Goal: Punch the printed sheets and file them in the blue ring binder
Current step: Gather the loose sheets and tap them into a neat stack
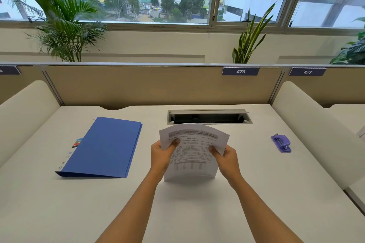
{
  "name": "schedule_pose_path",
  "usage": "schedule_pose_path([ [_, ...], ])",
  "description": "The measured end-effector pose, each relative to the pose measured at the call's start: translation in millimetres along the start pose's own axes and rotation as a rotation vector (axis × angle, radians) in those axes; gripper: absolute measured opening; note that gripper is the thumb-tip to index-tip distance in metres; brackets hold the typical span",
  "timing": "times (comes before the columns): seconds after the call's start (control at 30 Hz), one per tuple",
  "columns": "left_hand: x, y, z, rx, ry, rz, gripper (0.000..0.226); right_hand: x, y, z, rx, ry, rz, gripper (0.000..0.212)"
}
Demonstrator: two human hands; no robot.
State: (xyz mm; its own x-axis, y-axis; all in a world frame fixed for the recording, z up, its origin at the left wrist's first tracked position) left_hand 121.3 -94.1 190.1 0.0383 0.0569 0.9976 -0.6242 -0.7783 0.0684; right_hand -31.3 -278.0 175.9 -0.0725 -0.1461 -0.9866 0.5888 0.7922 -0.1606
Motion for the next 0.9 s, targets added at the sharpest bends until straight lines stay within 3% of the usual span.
schedule_pose_path([
  [0.9,-36,5,0,-0.061,-0.054,0.027,0.015,32,-1,-1,-0.031,0.086,0.009,0.023],
])
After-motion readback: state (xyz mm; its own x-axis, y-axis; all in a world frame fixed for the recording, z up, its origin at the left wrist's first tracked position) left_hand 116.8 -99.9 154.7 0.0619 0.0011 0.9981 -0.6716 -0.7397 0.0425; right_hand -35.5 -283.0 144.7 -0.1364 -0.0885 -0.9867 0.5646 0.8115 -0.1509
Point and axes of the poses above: each hand's wrist, its own z-axis towards the middle knuckle, its own y-axis out of the palm, x = y × z, the point moved 10 cm from there along z, towards the middle knuckle, and after that the axes turned 14 degrees about -x, right-handed, at the moved point
